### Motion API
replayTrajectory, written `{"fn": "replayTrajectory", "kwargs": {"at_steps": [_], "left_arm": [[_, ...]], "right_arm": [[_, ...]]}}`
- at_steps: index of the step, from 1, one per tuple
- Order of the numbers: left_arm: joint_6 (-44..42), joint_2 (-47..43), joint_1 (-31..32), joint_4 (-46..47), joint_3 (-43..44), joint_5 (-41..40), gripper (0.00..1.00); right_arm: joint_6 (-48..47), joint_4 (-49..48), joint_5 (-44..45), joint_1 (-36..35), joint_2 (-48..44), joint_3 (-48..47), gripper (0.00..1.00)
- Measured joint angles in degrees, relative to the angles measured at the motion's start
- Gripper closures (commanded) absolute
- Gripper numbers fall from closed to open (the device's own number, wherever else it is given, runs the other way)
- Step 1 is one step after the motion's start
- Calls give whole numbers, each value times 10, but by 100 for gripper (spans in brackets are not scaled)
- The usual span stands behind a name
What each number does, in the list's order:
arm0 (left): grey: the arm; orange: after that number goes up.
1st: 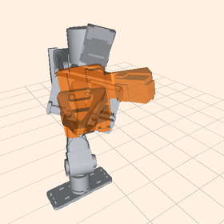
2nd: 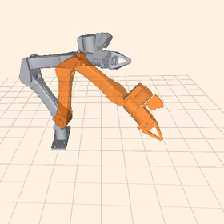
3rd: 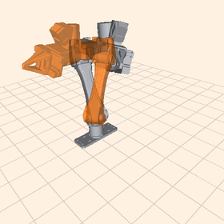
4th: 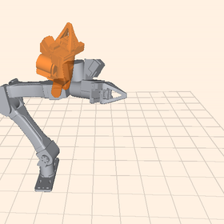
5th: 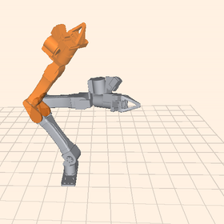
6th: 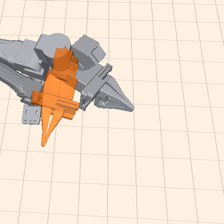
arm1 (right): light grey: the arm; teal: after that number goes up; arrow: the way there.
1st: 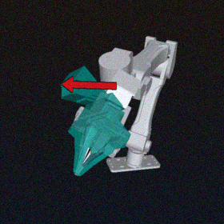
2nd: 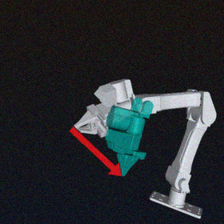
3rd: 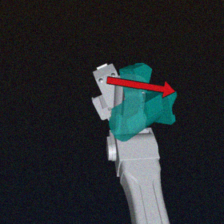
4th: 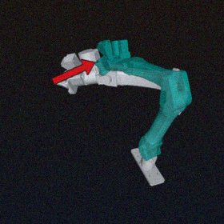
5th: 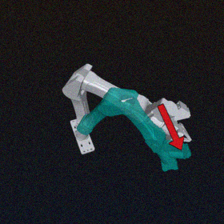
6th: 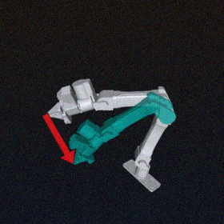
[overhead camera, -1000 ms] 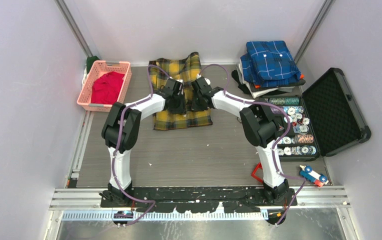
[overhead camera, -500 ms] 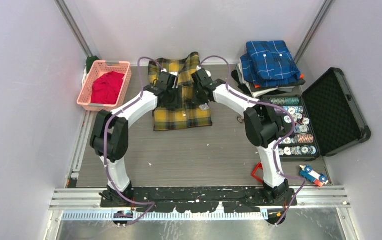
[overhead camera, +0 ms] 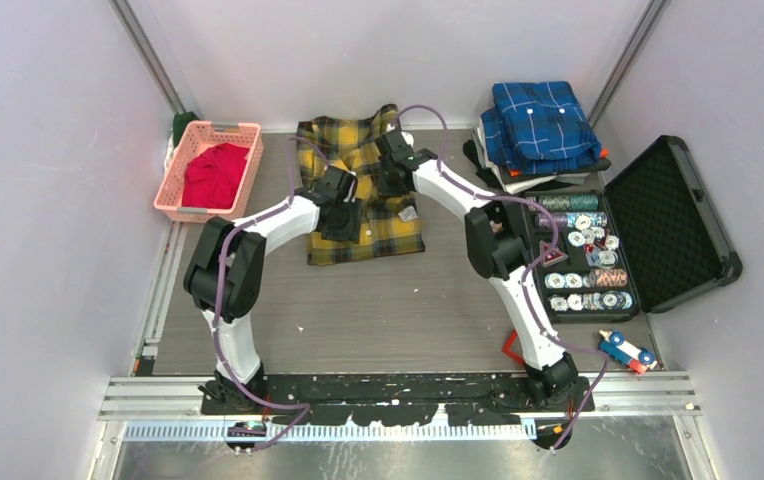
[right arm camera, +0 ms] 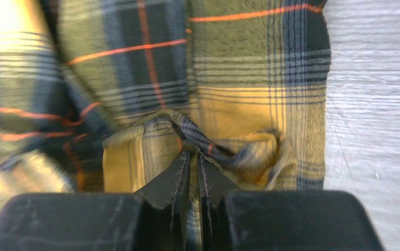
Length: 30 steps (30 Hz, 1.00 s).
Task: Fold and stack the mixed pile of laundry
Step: Fold the shirt at the center of the board.
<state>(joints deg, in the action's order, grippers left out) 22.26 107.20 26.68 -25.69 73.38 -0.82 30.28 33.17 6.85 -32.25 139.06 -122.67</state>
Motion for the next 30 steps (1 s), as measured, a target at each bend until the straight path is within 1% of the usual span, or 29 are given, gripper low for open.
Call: {"fn": "replayTrajectory", "kwargs": {"at_steps": [2,8,11,13,15,17,19,20,22,23,27,29,30], "left_arm": [[0,1,0,7,-8,0,54],[3,-5,1,44,-43,0,54],[9,-24,3,72,-74,0,51],[14,-42,3,82,-98,-1,43],[15,-60,3,73,-114,-3,33],[16,-76,3,42,-119,-12,21],[21,-96,4,4,-119,-36,7],[24,-108,4,-10,-119,-49,2],[32,-143,3,-37,-119,-85,0],[34,-158,3,-43,-119,-98,0],[43,-214,-12,-54,-121,-134,1],[41,-234,-21,-33,-146,-137,1],[40,-249,-25,-14,-171,-136,2]], "right_arm": [[0,9,-2,4,31,-12,84],[1,16,-4,22,80,-107,84],[0,13,-4,33,107,-143,83],[0,10,-3,36,114,-148,82],[-2,7,-2,41,115,-148,78],[-6,0,1,45,115,-151,69],[-12,-4,5,46,109,-150,51],[-13,-7,8,46,101,-141,44],[-13,-11,14,46,58,-87,34],[-12,-14,17,46,30,-52,32],[2,-24,21,46,-151,134,28],[16,-42,16,46,-241,211,28],[23,-52,9,46,-285,250,28]]}}
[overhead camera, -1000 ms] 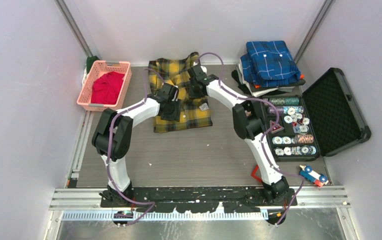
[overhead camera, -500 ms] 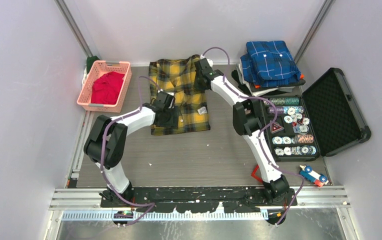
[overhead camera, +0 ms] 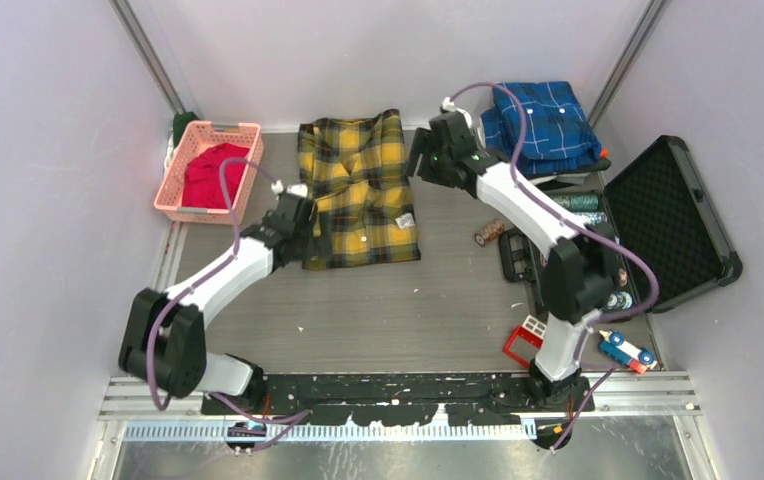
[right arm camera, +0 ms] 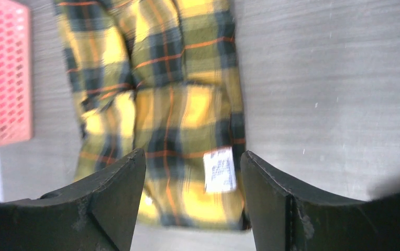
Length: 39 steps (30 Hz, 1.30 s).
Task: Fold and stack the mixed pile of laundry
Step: Fold the shirt at the center of the board.
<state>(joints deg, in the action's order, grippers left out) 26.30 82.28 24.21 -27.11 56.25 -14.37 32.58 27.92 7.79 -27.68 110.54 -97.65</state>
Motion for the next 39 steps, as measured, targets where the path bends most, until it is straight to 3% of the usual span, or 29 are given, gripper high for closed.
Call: {"fn": "replayTrajectory", "kwargs": {"at_steps": [4,9,13,20,25,33,35,37,39], "left_arm": [[-2,-75,-25,42,-124,50,4],[9,-114,-105,110,-212,178,11],[19,-110,-127,157,-230,243,15],[33,-66,-149,238,-233,312,25],[36,-34,-163,256,-233,324,30],[48,-5,-169,292,-231,329,36],[51,5,-170,305,-228,332,45],[56,14,-171,318,-228,334,62],[62,25,-172,326,-228,334,78]], "right_arm": [[33,-57,-56,0,-135,157,31],[59,-117,-134,0,-141,294,33],[73,-130,-182,0,-108,363,37],[88,-154,-209,2,-71,374,43],[109,-154,-202,2,-47,354,64],[134,-131,-172,3,-32,334,79],[137,-128,-168,3,-30,332,90],[139,-127,-166,3,-28,331,99],[142,-126,-165,3,-26,329,99]]}}
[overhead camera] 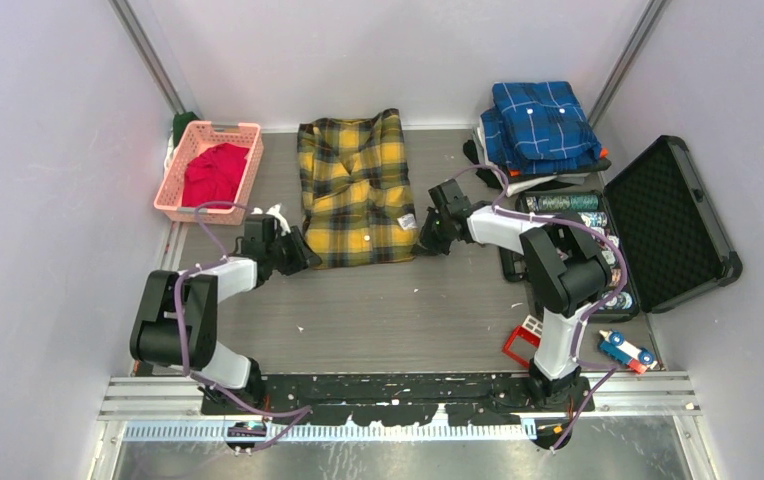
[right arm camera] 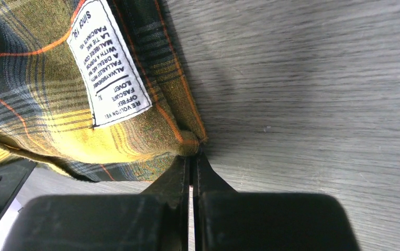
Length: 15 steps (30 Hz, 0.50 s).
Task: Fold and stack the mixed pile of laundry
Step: Fold the shirt at the center of the board.
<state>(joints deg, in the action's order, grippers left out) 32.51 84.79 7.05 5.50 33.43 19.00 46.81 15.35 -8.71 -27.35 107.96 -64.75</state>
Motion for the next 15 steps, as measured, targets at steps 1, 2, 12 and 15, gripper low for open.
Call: {"fn": "replayTrajectory", "kwargs": {"at_steps": [1,2,12,15], "left_arm": [[4,7,0,5,0,3,87],[6,15,-1,9,0,3,92],[41,-31,7,-42,-3,17,100],[56,-100,28,-86,-15,16,100]], "right_arm": [[0,0,0,0,0,0,99],[0,0,0,0,0,0,99],[11,-17,-2,0,-43,54,99],[27,-13,-2,-3,-96,100,99]]}}
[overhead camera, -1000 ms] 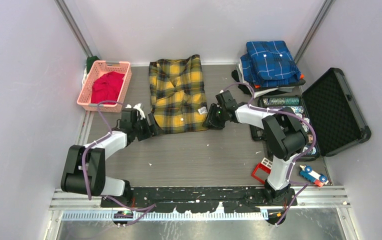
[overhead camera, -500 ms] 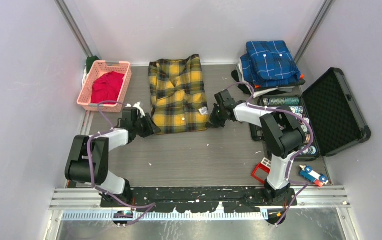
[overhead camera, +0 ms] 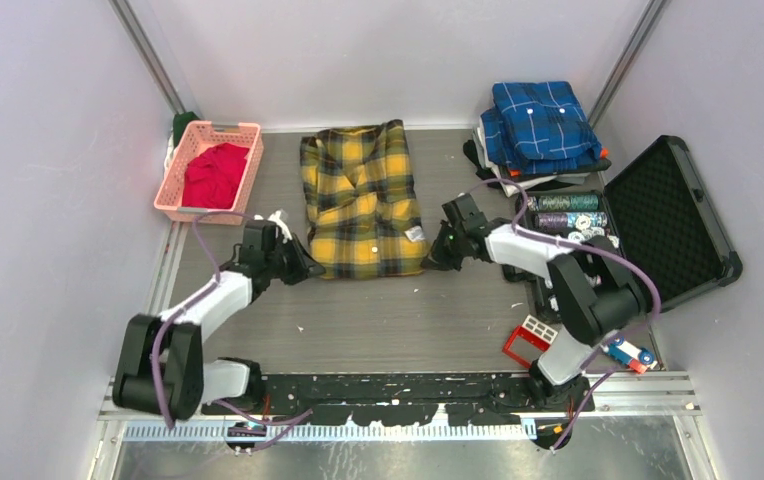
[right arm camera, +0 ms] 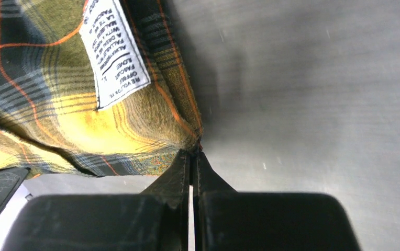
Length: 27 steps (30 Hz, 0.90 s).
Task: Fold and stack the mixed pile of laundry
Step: Fold the shirt at the center of the board.
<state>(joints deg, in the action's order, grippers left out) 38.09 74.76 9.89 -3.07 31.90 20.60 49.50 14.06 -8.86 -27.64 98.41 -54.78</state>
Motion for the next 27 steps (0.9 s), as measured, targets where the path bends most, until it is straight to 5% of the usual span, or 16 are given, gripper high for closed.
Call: {"fn": "replayTrajectory", "kwargs": {"at_steps": [17,27], "left_arm": [[126,-430,85,-335,-45,-11,100],[145,-462,85,-461,56,-14,100]], "right_arm": [[91,200,104,-152,-387,75,99],[118,302,168,-215,-406,-7,99]]}}
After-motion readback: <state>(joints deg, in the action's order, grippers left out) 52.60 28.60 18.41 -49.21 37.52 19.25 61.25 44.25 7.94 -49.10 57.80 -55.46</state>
